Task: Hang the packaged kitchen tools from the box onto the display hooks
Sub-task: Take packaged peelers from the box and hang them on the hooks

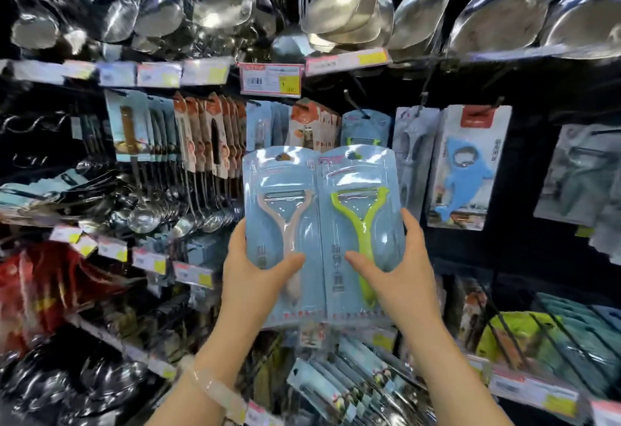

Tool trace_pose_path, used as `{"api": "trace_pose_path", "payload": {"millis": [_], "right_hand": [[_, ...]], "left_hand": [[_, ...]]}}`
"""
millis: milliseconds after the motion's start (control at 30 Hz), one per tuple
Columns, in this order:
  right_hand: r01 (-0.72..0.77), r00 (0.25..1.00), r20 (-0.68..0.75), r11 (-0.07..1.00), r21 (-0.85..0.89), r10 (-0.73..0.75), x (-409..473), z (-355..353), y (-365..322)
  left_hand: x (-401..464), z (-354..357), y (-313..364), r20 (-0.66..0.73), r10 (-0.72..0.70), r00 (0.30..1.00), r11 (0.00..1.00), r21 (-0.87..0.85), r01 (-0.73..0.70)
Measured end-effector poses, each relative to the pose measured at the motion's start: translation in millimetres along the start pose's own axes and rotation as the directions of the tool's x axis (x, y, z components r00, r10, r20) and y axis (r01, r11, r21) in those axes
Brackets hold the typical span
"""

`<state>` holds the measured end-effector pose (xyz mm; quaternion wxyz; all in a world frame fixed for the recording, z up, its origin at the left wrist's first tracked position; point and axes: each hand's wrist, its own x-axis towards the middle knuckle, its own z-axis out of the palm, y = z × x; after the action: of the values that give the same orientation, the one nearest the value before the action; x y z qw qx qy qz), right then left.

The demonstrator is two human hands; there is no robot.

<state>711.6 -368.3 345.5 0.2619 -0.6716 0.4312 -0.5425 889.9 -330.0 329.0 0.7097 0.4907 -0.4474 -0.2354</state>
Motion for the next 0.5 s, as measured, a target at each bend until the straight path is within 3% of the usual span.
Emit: {"api": "trace_pose_path", "payload": {"millis": [200,500], "right_hand": [[0.03,0.995,-0.095,0.998,-0.05,-0.034,32,25,-26],[0.069,0.97,-0.226,0.993,-0.095,-0.089,61,42,-49]], "left_hand": [[55,-12,8,0.084,0.066,0.994,0.995,-0.081,-0.059],[84,-22,-6,0.175,0.044,0.984,0.992,-0.125,-0.022]]}}
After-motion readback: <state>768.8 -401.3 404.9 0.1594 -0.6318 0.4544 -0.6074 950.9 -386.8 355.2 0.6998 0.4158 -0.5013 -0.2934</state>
